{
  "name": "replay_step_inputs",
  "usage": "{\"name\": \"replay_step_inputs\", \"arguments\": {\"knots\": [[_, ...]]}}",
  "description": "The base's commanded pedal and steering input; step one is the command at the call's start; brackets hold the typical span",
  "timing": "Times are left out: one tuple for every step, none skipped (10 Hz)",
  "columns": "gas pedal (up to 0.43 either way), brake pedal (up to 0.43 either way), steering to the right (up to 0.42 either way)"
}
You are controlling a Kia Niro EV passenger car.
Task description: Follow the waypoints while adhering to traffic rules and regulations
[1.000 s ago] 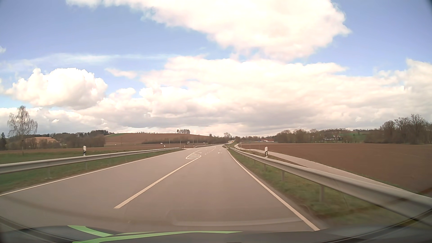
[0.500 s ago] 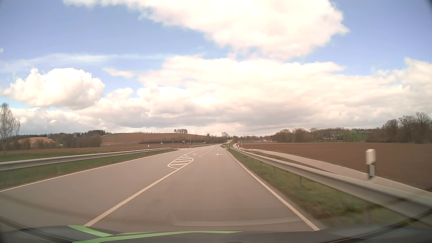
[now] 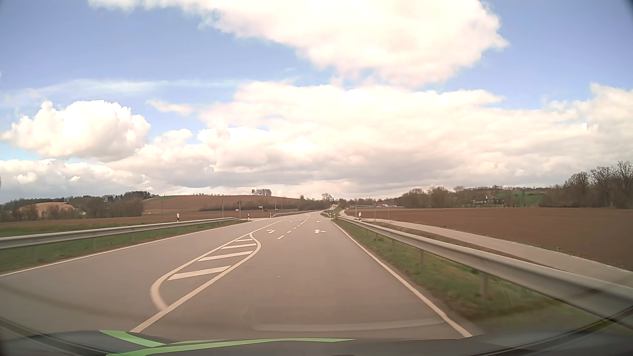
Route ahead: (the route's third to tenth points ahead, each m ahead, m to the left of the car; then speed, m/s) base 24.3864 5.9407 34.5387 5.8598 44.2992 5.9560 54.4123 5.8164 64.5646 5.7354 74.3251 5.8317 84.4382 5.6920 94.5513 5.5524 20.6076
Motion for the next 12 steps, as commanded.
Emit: {"name": "replay_step_inputs", "arguments": {"knots": [[0.22,0.0,0.004],[0.22,0.0,0.004],[0.22,0.0,0.003],[0.22,0.0,0.002],[0.22,0.0,0.001],[0.22,0.0,0.001],[0.22,0.0,0.0],[0.22,0.0,0.0],[0.22,0.0,0.0],[0.22,0.0,0.0],[0.22,0.0,0.0],[0.22,0.0,0.0]]}}
